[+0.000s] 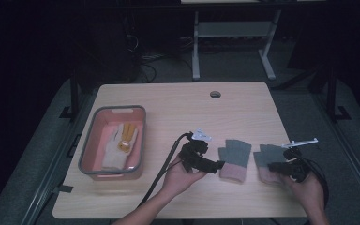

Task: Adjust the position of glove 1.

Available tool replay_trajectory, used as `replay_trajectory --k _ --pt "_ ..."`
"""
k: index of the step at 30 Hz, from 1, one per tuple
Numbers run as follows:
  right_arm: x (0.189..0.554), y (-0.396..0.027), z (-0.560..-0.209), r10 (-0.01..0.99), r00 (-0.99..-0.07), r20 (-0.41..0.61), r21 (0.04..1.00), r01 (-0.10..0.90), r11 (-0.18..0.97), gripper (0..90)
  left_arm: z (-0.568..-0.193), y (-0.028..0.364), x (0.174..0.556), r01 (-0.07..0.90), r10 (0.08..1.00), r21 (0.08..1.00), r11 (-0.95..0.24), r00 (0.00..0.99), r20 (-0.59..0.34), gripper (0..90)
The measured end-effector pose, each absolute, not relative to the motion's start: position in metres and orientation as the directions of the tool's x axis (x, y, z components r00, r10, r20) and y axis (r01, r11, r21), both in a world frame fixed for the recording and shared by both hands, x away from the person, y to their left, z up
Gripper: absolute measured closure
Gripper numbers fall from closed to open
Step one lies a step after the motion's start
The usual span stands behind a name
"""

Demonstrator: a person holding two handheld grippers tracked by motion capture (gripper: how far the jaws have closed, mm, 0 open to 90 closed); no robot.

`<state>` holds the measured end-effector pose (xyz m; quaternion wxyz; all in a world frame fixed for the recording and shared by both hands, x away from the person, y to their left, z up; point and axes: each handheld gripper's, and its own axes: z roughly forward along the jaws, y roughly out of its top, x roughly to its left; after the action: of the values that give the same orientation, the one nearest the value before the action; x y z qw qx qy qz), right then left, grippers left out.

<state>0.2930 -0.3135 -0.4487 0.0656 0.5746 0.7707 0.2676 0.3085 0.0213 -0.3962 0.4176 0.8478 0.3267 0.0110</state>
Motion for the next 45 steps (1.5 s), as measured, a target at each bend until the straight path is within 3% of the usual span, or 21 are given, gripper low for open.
replay_trajectory --k 11,20,45 --pt "0.290 -0.313 -0.429 0.921 -0.327 0.212 0.526 0.832 0.175 82.1 -0.395 0.023 0.311 0.544 0.566 0.716 -0.438 0.786 -0.250 18.9" --pt "0.293 -0.292 -0.406 0.899 -0.390 0.197 0.572 0.791 0.218 81.9 -0.394 0.026 0.310 0.548 0.577 0.718 -0.429 0.778 -0.248 19.1" --pt "0.309 -0.221 -0.408 0.883 -0.426 0.196 0.566 0.785 0.254 81.7 -0.398 0.034 0.314 0.550 0.591 0.709 -0.442 0.773 -0.232 20.0"
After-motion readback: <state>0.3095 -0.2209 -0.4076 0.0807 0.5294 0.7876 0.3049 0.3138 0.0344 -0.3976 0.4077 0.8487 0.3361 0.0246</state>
